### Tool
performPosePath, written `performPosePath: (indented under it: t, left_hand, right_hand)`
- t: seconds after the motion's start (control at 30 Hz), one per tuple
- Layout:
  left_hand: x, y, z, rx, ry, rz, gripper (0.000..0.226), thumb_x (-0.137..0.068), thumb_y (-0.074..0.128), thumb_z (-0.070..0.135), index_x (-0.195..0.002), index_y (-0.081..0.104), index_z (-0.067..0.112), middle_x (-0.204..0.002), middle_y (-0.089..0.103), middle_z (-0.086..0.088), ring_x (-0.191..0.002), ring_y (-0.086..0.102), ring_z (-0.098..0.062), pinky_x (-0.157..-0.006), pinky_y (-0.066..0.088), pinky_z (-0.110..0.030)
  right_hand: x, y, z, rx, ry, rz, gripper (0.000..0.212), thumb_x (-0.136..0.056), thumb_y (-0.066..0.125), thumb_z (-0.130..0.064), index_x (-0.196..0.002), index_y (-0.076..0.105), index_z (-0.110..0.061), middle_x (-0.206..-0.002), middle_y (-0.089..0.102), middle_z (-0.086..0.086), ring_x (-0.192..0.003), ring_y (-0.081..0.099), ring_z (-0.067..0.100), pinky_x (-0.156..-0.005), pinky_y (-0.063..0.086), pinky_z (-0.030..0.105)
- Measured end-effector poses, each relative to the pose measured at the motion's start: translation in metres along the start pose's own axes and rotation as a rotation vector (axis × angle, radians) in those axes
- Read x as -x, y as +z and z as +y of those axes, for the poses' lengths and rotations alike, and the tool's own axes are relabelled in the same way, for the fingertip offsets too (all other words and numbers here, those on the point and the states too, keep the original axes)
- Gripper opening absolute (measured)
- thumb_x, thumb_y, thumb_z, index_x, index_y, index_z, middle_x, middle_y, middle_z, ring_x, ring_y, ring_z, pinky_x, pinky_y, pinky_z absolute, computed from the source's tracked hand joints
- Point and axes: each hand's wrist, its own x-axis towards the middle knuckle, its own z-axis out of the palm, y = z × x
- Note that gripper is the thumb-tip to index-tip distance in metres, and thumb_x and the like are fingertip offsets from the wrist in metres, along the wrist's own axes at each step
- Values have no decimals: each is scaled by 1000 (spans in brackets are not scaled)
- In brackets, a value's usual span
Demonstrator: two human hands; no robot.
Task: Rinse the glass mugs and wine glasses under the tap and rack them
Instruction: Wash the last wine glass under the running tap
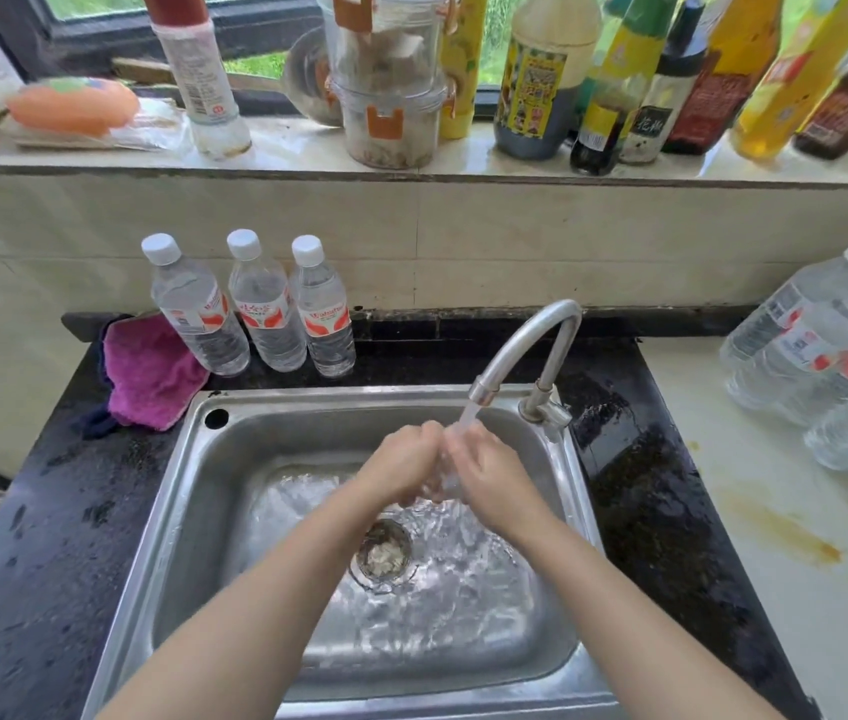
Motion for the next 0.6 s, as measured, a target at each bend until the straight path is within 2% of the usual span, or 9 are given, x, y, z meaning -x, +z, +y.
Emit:
performPosePath:
  t: [0.03, 0.1, 0.17, 0.23, 0.3, 0.4, 0.47, 0.53, 0.6]
  left_hand:
    - [2, -7, 4, 215, -109, -142, 44, -98, 28, 38, -85, 56, 7, -69, 65, -13, -42, 41, -19, -36, 29, -19]
    - [4, -11, 10, 295, -145, -248, 51, -97, 26, 44, -90, 59, 6, -67, 65, -13, -39, 37, -16, -37, 24, -16]
    - [10, 0, 16, -42, 0, -70, 47, -101, 22, 36, -98, 58, 4, -85, 67, -14, -58, 58, -23, -48, 40, -22]
    - [16, 6, 20, -569, 138, 175, 38, -102, 24, 31, -112, 52, 8, -103, 64, -11, -90, 63, -32, -68, 44, -33]
    - [13, 5, 19, -705, 165, 210, 39, -101, 24, 33, -112, 52, 9, -105, 62, -10, -96, 61, -34, -71, 42, -37]
    - [2, -15, 14, -461, -46, 62, 50, -100, 18, 36, -98, 59, 7, -89, 67, -14, -80, 61, -29, -78, 49, -36]
    - [-3, -22, 10, -269, -155, -5, 55, -99, 17, 37, -83, 59, 4, -68, 64, -13, -51, 52, -21, -56, 46, -27]
    - [-1, -25, 4, -2, -197, -32, 56, -98, 19, 39, -80, 59, 4, -67, 63, -13, -38, 40, -15, -41, 31, -20]
    - [3, -24, -1, 262, -203, -70, 55, -99, 22, 41, -89, 61, 4, -71, 64, -10, -34, 42, -10, -38, 28, -15]
  right_hand:
    - [6, 0, 4, 22, -165, 62, 48, -94, 26, -53, -106, 57, -18, -99, 59, -4, -89, 58, 12, -74, 47, 27]
    - [2, 3, 11, 98, -221, 127, 38, -96, 30, -41, -100, 58, -15, -95, 59, -3, -88, 56, 12, -78, 46, 32]
    - [-15, 1, 8, 84, 45, 113, 34, -98, 32, -34, -89, 57, -13, -79, 63, 2, -73, 59, 17, -65, 48, 34]
    - [-28, -2, -1, -2, 406, -47, 33, -97, 32, -27, -87, 59, -11, -60, 61, 3, -46, 55, 14, -45, 43, 24]
    - [-26, -3, -6, -214, 541, -200, 29, -95, 35, -31, -93, 57, -12, -62, 61, 5, -36, 49, 12, -37, 35, 18]
    - [-4, 3, -4, -378, 292, -185, 34, -99, 35, -48, -110, 53, -21, -97, 61, 1, -61, 62, 15, -43, 45, 22]
    - [13, 11, 3, -353, 86, -57, 22, -99, 41, -41, -109, 54, -27, -106, 59, -2, -79, 65, 16, -56, 54, 22]
    - [21, 9, 8, -385, 11, 84, 12, -97, 50, -29, -98, 62, -27, -104, 64, 2, -81, 65, 17, -59, 53, 19]
    - [23, -3, 10, -440, -39, 68, 15, -95, 55, -17, -89, 68, -18, -86, 70, 0, -70, 65, 13, -56, 48, 16]
